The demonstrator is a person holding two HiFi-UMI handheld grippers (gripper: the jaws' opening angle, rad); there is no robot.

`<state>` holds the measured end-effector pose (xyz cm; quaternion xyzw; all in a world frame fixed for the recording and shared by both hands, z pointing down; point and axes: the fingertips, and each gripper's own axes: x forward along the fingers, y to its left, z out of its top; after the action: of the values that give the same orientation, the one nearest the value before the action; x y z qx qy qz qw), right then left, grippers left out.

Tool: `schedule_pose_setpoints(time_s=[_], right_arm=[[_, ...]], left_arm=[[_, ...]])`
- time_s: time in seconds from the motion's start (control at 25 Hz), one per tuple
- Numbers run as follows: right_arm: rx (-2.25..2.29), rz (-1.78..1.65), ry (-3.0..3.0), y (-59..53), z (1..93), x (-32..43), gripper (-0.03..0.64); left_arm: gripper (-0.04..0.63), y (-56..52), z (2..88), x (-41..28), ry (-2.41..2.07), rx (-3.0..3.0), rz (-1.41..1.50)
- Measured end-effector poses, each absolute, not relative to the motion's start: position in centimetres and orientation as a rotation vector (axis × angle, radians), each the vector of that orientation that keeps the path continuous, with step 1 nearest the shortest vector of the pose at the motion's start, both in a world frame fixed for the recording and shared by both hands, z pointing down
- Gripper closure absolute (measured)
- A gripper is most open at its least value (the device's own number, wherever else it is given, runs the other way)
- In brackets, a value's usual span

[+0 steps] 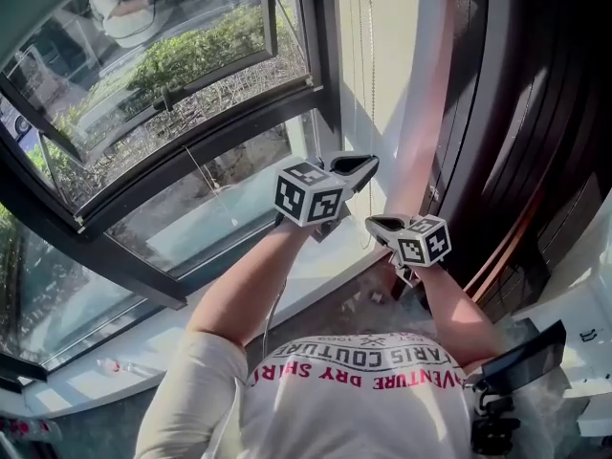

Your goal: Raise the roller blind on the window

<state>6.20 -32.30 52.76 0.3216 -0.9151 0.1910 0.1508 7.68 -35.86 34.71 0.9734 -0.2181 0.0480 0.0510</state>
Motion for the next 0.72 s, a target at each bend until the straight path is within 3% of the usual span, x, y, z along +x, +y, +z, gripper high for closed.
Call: schedule_pose_setpoints(time_s=[0.64, 0.72], right_arm=[[0.885, 0.465, -2.502, -32.7, 54.4, 7.2, 0.604], [0.943, 0.473, -2.534, -33.6, 53.0, 8.2, 0.576]], left_arm=[[0.589, -35.7, 37.2, 7.1, -0.683, 2.927, 0.147], [0.589, -35.9, 37.2, 6.8, -0.689, 2.923, 0.145]])
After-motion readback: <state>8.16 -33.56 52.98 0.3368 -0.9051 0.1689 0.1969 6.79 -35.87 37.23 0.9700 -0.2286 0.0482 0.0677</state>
